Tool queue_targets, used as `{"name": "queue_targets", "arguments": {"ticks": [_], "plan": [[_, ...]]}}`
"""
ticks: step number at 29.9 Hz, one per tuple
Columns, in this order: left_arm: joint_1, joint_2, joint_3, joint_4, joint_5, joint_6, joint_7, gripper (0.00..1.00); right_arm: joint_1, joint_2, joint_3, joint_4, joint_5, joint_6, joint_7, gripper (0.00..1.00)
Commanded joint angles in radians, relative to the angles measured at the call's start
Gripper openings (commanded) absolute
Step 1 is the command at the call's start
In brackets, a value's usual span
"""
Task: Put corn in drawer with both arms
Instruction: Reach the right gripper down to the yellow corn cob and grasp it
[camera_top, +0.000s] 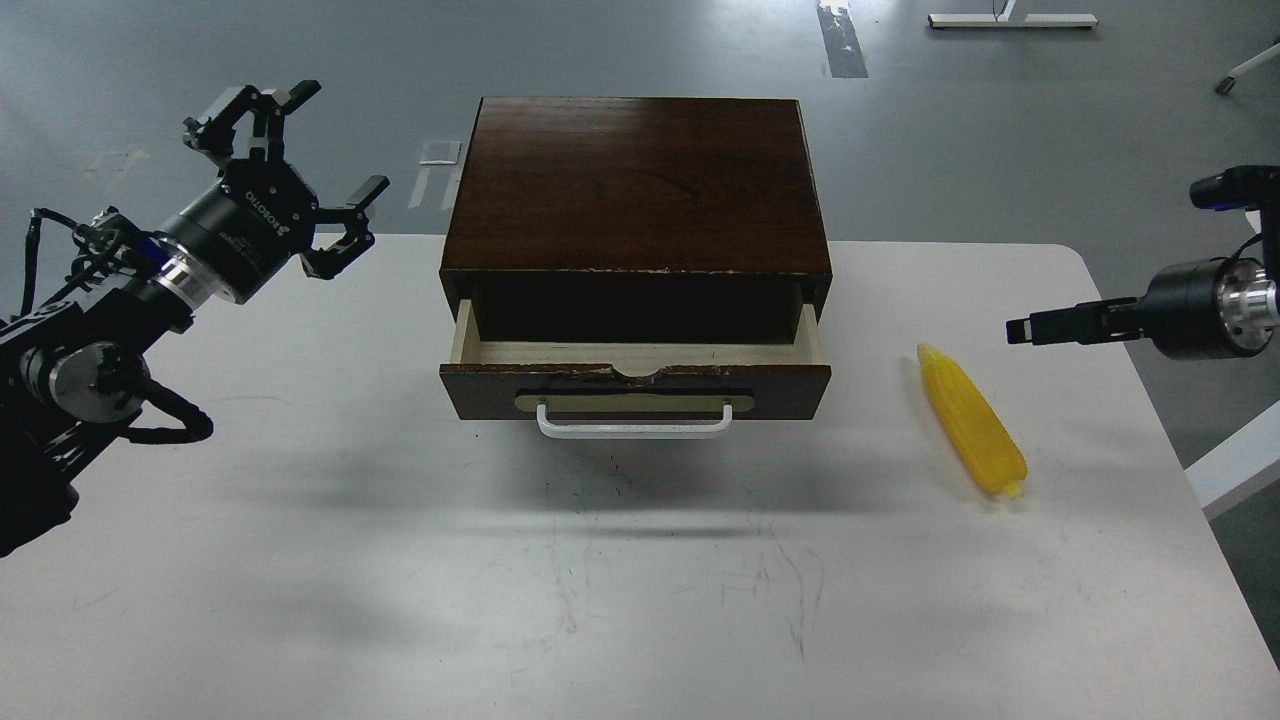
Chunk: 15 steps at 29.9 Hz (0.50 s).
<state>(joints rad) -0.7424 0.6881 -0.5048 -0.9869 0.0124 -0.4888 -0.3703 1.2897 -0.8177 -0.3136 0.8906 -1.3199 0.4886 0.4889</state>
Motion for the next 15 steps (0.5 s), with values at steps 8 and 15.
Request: {"name": "queue_targets", "arguments": {"ticks": [8,15], "plan": [[-0.002,-0.002,0.0,-0.004,0.001,0.0,0.001,0.98,-0.001,0.175,-0.17,-0.117,-0.002,-0.047,0.0,1.0],[-0.002,-0.002,0.0,-0.006,0.003,0.0,0.001,0.98,-0.01,0.222,-0.222,-0.145,-0.002,-0.048,0.0,1.0]]}}
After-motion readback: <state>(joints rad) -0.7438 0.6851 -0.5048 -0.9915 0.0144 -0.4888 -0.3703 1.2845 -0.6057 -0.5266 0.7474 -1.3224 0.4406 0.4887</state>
